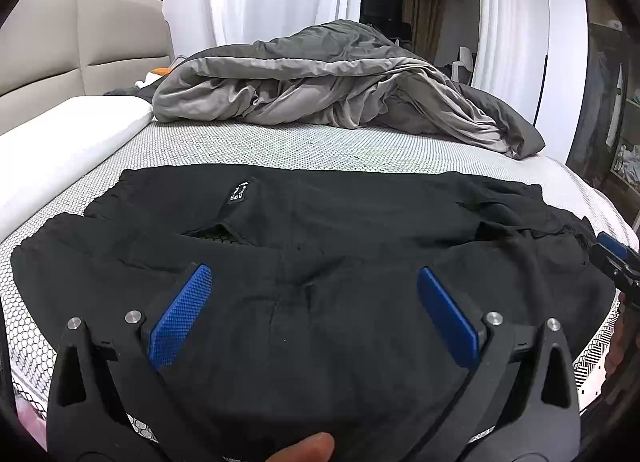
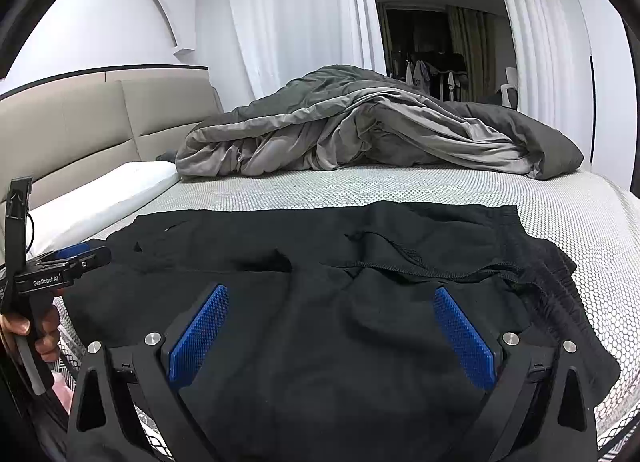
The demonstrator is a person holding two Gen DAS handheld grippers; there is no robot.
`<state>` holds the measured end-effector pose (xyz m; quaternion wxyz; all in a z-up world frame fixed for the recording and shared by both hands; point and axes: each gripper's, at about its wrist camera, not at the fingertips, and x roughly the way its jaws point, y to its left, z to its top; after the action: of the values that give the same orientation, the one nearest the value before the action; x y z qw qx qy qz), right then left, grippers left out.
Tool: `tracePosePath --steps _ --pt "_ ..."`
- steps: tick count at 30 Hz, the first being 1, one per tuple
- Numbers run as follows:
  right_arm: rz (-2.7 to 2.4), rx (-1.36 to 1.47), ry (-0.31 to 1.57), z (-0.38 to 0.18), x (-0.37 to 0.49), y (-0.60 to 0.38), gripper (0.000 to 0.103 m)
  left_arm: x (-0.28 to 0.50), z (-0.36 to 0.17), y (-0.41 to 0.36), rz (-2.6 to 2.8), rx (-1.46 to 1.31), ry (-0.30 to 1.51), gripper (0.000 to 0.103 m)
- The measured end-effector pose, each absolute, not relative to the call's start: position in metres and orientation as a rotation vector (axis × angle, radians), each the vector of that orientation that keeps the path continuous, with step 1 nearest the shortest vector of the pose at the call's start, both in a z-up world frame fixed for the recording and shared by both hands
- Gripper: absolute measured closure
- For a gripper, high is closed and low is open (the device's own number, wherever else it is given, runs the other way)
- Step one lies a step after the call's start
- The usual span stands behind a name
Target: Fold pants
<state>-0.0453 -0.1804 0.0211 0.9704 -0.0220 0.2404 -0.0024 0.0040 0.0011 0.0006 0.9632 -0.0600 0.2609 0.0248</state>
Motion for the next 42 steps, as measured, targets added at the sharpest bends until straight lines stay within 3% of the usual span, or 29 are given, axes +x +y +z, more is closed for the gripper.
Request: tracePosePath --steps 23,42 --pt "-0.079 0.196 0.484 0.025 -0.042 -0.225 0.000 0.008 -0.004 -0.002 0.046 -0.108 0.539 0.001" --pt "-0.083 0.102 0.471 0.036 -0.057 -0.209 0.000 -0.001 -0.005 -0.002 0.029 -0.104 0.529 0.001"
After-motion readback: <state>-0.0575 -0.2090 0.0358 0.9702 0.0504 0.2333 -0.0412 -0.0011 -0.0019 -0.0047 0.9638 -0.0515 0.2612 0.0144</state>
